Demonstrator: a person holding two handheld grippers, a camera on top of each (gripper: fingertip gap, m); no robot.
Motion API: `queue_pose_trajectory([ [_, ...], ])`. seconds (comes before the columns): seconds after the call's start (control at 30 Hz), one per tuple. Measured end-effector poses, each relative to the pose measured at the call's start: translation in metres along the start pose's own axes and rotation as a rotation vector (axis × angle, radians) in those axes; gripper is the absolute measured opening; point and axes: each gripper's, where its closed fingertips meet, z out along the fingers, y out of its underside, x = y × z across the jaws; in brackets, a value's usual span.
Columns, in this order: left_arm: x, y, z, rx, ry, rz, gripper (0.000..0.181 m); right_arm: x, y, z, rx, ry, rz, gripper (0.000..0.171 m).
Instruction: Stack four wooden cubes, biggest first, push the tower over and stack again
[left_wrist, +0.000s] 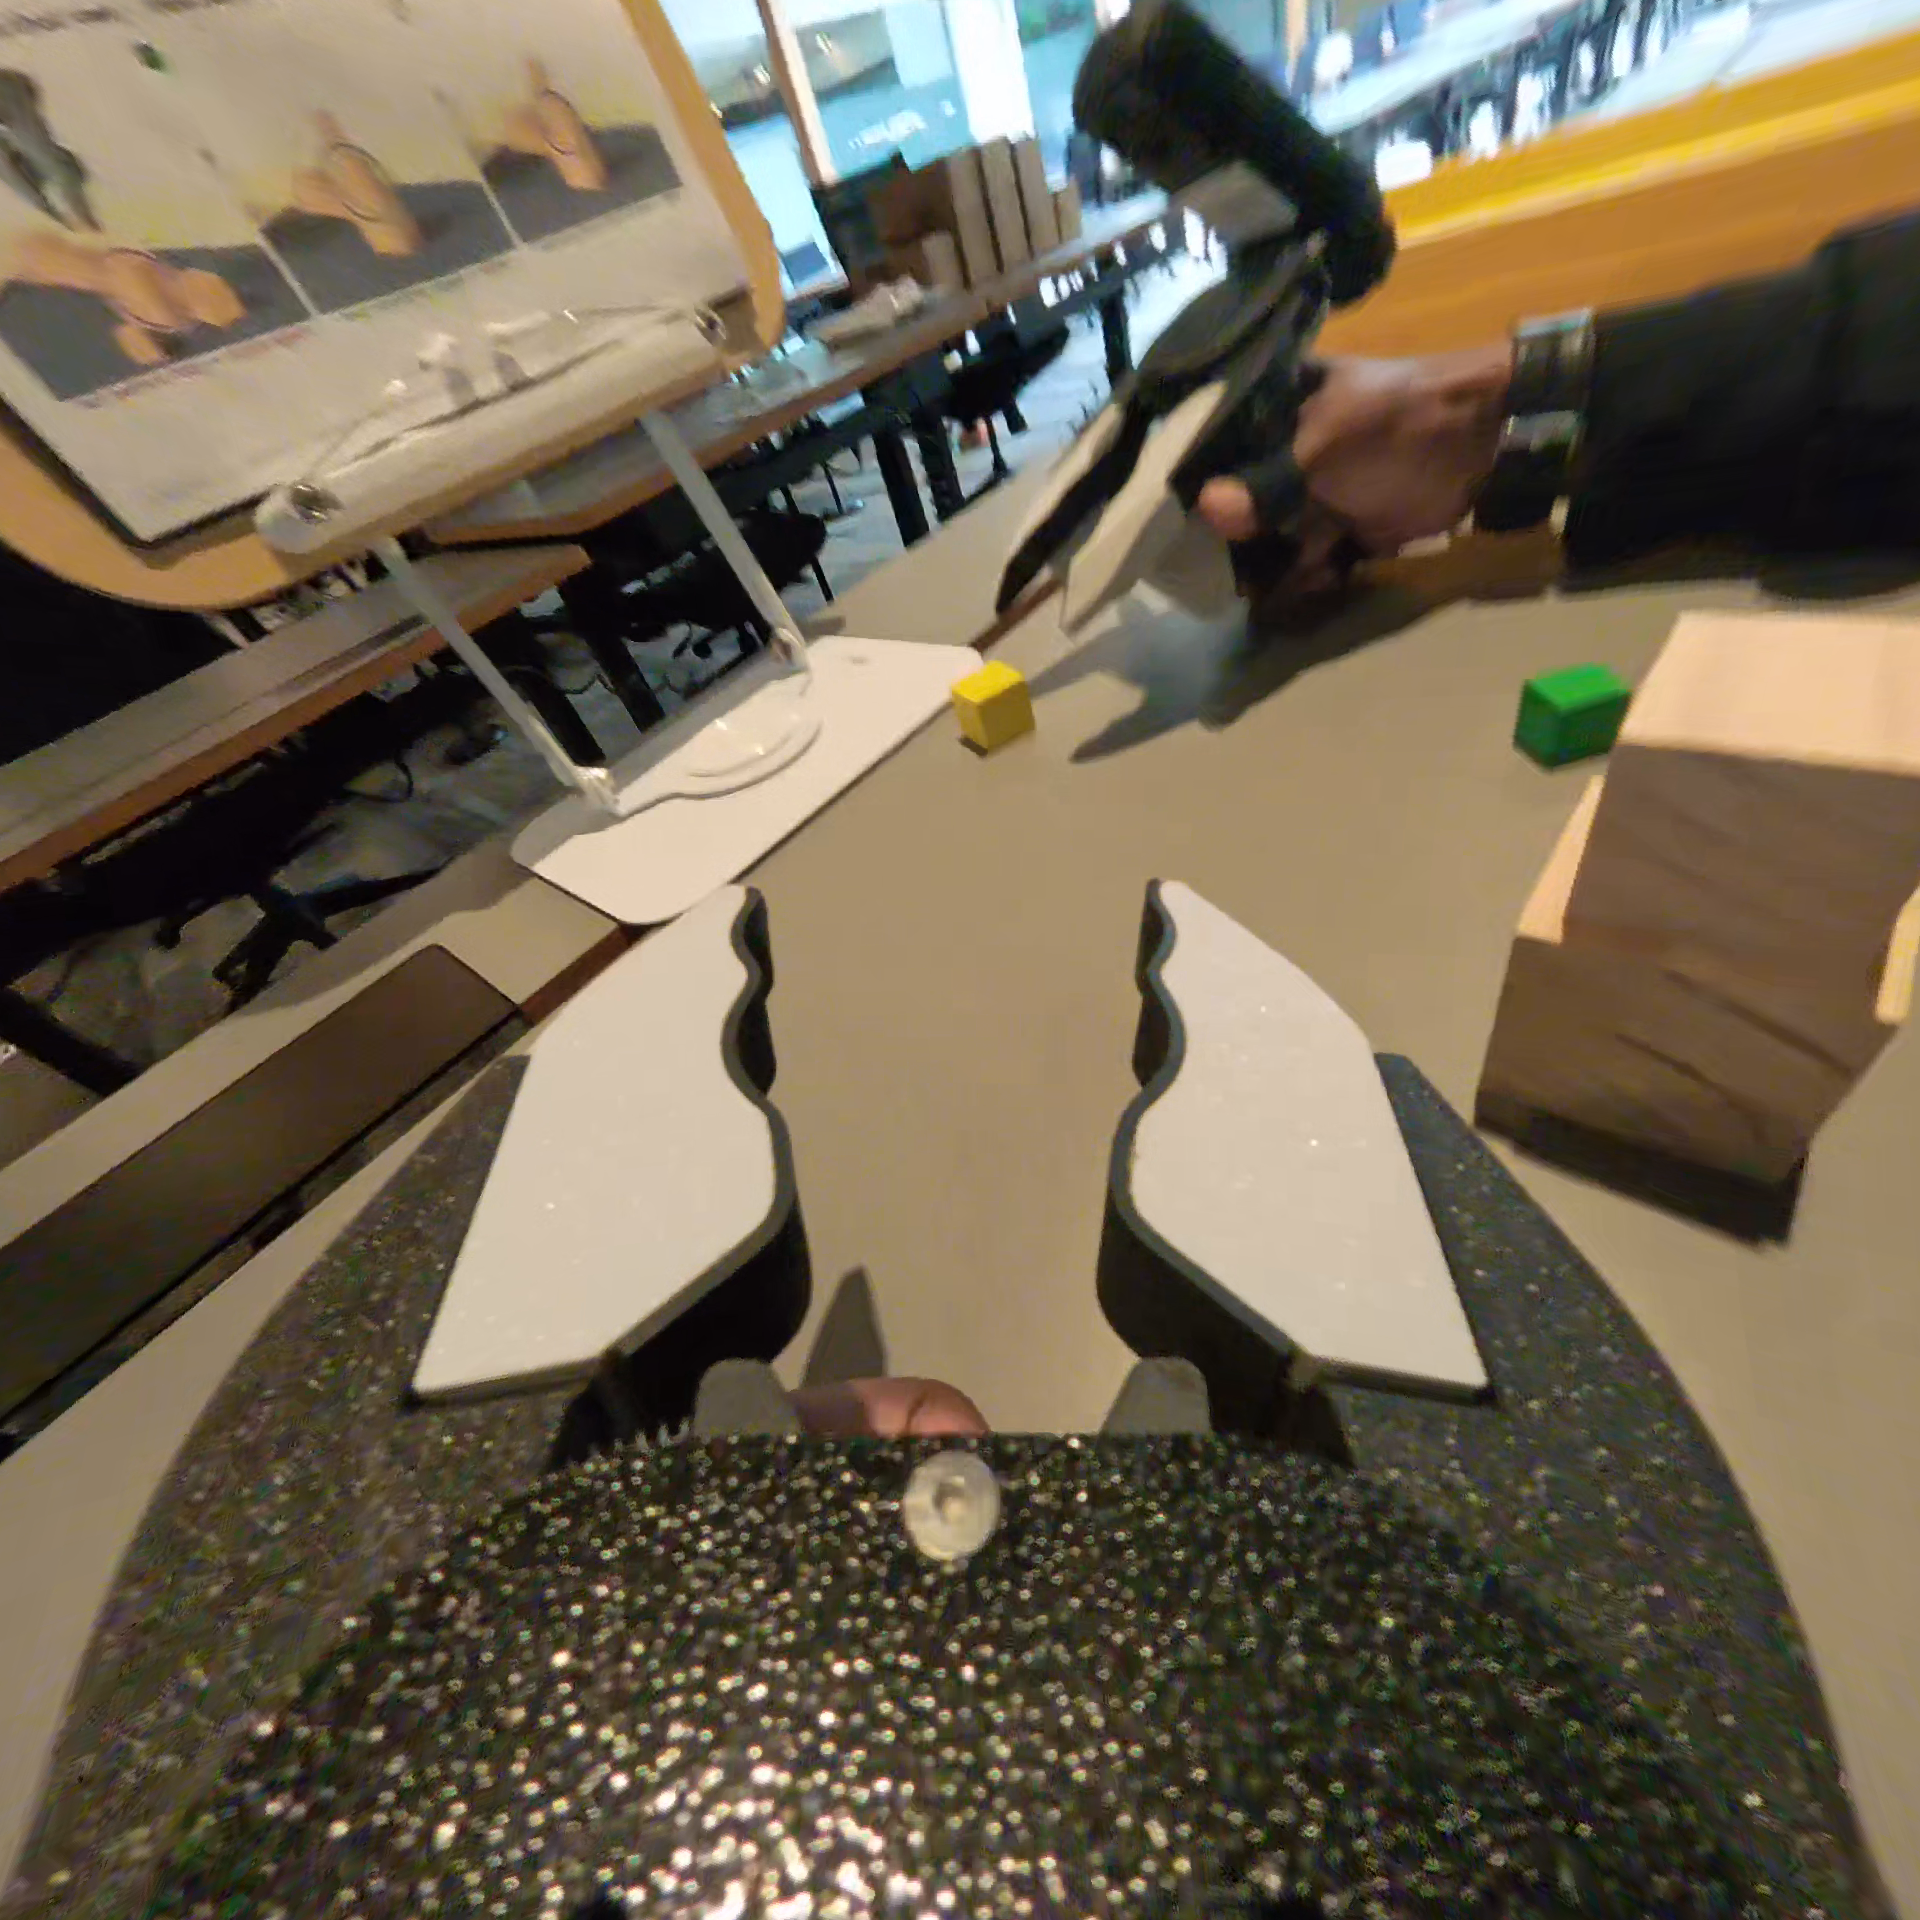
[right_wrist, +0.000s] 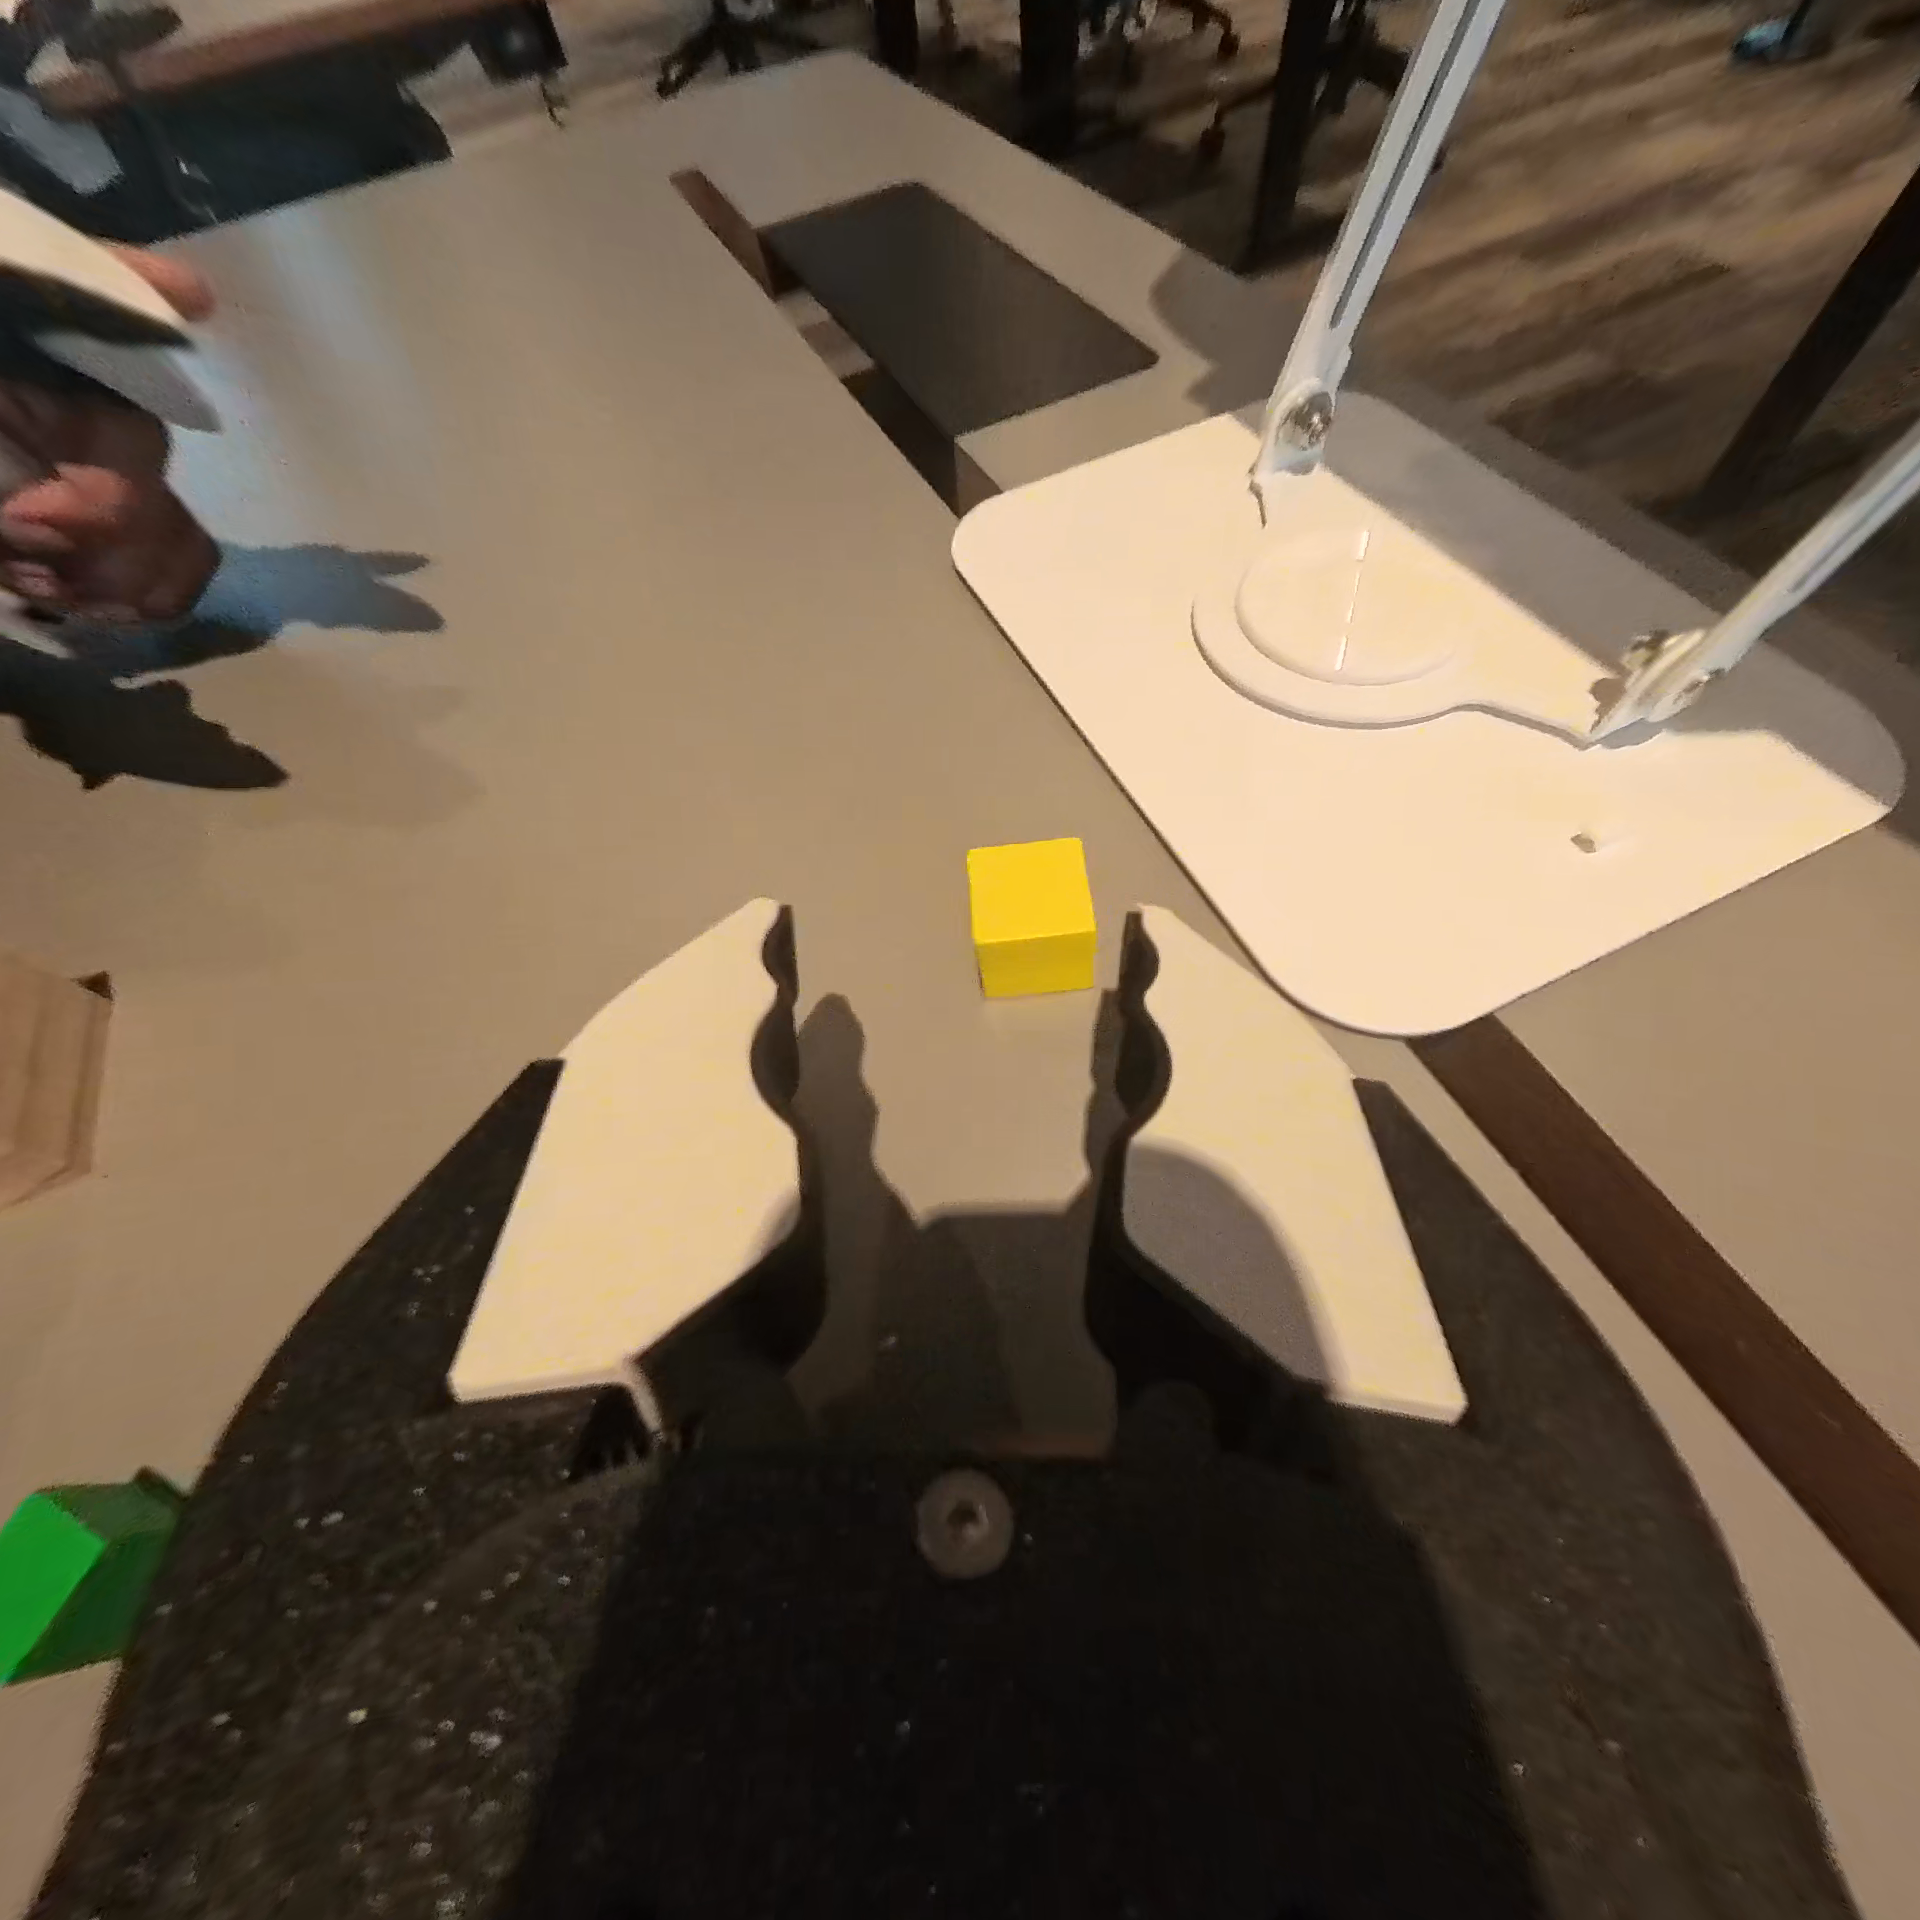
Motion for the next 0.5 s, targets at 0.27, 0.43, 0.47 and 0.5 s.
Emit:
queue_pose_trajectory([
  [0.27,-0.004,-0.014,0.003,0.112,-0.037,-0.078,0.059,0.013,0.016,0.024,-0.193,-0.014,0.045,0.054],
  [0.43,-0.003,-0.014,0.004,0.107,-0.032,-0.075,0.057,0.019,0.026,0.030,-0.274,0.076,-0.005,0.038],
  [0.47,-0.003,-0.014,0.004,0.106,-0.031,-0.076,0.057,0.020,0.027,0.031,-0.284,0.095,-0.017,0.028],
  [0.5,-0.002,-0.013,0.004,0.105,-0.029,-0.077,0.057,0.020,0.027,0.032,-0.287,0.113,-0.029,0.028],
])
